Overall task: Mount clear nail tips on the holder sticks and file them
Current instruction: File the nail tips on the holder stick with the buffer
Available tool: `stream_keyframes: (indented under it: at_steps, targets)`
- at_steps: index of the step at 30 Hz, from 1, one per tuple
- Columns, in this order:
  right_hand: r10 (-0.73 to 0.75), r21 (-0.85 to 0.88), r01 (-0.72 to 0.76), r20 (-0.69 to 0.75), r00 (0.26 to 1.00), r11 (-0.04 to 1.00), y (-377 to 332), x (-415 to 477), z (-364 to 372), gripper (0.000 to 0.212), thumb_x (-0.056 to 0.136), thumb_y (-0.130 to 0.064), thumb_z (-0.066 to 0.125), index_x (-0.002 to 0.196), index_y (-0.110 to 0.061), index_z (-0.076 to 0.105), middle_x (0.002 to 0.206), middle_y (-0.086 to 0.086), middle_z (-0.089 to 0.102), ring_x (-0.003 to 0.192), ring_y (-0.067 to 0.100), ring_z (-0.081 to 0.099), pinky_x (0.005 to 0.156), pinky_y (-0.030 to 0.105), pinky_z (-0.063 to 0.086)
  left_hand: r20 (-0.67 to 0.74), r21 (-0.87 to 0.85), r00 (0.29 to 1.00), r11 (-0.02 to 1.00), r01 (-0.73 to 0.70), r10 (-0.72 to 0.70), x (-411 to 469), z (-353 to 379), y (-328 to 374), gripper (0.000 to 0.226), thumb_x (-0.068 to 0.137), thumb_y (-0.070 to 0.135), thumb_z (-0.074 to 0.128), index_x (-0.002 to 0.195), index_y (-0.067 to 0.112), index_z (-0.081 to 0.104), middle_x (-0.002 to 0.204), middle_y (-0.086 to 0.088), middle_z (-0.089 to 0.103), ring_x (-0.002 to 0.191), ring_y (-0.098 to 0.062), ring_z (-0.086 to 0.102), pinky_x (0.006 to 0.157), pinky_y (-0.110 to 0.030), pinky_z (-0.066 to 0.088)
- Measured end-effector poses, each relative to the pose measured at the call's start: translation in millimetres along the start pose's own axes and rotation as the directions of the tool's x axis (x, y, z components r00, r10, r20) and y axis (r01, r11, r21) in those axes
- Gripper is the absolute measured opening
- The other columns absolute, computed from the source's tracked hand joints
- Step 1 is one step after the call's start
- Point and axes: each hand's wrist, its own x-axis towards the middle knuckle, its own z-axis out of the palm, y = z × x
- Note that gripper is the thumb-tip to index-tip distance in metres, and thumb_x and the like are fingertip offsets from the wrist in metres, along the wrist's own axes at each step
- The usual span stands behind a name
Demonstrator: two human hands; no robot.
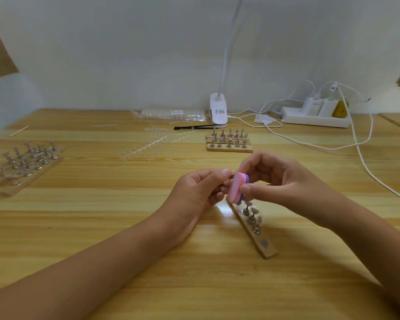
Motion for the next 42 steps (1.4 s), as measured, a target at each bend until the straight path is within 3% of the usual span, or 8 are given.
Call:
stream_keyframes:
  at_steps: [4, 9, 14, 18, 23, 34, 39, 42]
  targets:
    - [0.004, 0.093, 0.01, -0.155, 0.988, 0.996, -1, 2, -3, 0.036, 0.072, -0.024, 0.073, 0.101, -0.007, 0.062, 0.09, 0.005, 0.073, 0.084, 0.019, 0.072, 0.072, 0.024, 0.057, 0.005, 0.009, 1.0, 1.0, 0.001, -0.001, -1, 1, -1, 0.032, 0.066, 0.036, 0.074, 0.085, 0.01, 0.076, 0.071, 0.003, 0.065, 0.065, -0.004, 0.058, 0.066, -0.013, 0.051]
    - [0.024, 0.053, -0.023, -0.019, 1.0, 0.998, -1, 0, 2, 0.036, 0.074, -0.024, 0.074, 0.102, -0.005, 0.062, 0.091, 0.01, 0.073, 0.082, 0.025, 0.071, 0.073, 0.028, 0.059, 0.027, 0.043, 1.0, 0.999, -0.014, 0.013, -1, 1, 0, 0.034, 0.065, 0.042, 0.074, 0.085, 0.014, 0.08, 0.074, 0.003, 0.068, 0.067, -0.004, 0.061, 0.068, -0.013, 0.052]
    - [-0.062, 0.105, 0.091, -0.252, 0.966, 0.99, -1, 3, 4, 0.03, 0.072, -0.022, 0.072, 0.097, -0.009, 0.061, 0.086, 0.006, 0.07, 0.082, 0.023, 0.07, 0.073, 0.028, 0.059, 0.028, 0.042, 1.0, 0.999, -0.013, 0.011, -1, 0, -2, 0.032, 0.064, 0.042, 0.077, 0.082, 0.016, 0.079, 0.073, 0.005, 0.066, 0.066, -0.004, 0.059, 0.067, -0.013, 0.051]
    - [-0.022, 0.057, 0.03, -0.133, 0.991, 0.998, -2, 1, 4, 0.033, 0.073, -0.022, 0.073, 0.098, -0.005, 0.06, 0.089, 0.013, 0.071, 0.081, 0.027, 0.071, 0.071, 0.028, 0.059, 0.031, 0.045, 0.999, 0.999, -0.017, 0.015, -1, 0, -2, 0.028, 0.064, 0.042, 0.078, 0.079, 0.019, 0.079, 0.072, 0.005, 0.067, 0.066, -0.003, 0.059, 0.067, -0.013, 0.051]
    - [-0.039, 0.122, 0.076, -0.281, 0.959, 0.99, -4, 2, 2, 0.035, 0.068, -0.026, 0.074, 0.094, -0.008, 0.06, 0.086, 0.005, 0.073, 0.078, 0.021, 0.073, 0.068, 0.025, 0.058, 0.018, 0.048, 1.0, 0.999, -0.001, 0.001, -1, 0, -3, 0.032, 0.063, 0.043, 0.078, 0.083, 0.018, 0.081, 0.073, 0.006, 0.066, 0.066, -0.003, 0.059, 0.067, -0.013, 0.051]
    - [0.051, 0.07, -0.047, -0.053, 0.997, 0.996, -6, 0, -1, 0.041, 0.07, -0.025, 0.075, 0.097, -0.001, 0.056, 0.091, 0.009, 0.075, 0.085, 0.026, 0.074, 0.073, 0.028, 0.06, 0.005, 0.045, 1.0, 0.999, 0.0, 0.0, -1, 2, -2, 0.038, 0.064, 0.041, 0.075, 0.086, 0.011, 0.078, 0.073, 0.002, 0.065, 0.066, -0.004, 0.057, 0.067, -0.013, 0.052]
    - [0.008, 0.115, 0.016, -0.21, 0.978, 0.993, -2, 2, 2, 0.034, 0.073, -0.021, 0.073, 0.098, -0.004, 0.059, 0.092, 0.01, 0.073, 0.084, 0.023, 0.074, 0.073, 0.026, 0.059, 0.002, 0.048, 1.0, 0.999, 0.003, -0.003, -1, 1, -1, 0.041, 0.061, 0.044, 0.076, 0.085, 0.011, 0.077, 0.07, 0.005, 0.065, 0.065, -0.004, 0.057, 0.066, -0.013, 0.051]
    - [0.035, 0.111, -0.023, -0.111, 0.993, 0.994, -2, 1, 2, 0.036, 0.073, -0.022, 0.074, 0.099, -0.002, 0.057, 0.093, 0.01, 0.074, 0.085, 0.026, 0.074, 0.074, 0.03, 0.06, 0.019, 0.059, 1.0, 0.998, -0.005, 0.004, -1, 1, -2, 0.04, 0.061, 0.044, 0.076, 0.085, 0.012, 0.078, 0.074, 0.002, 0.065, 0.068, -0.005, 0.056, 0.068, -0.013, 0.051]
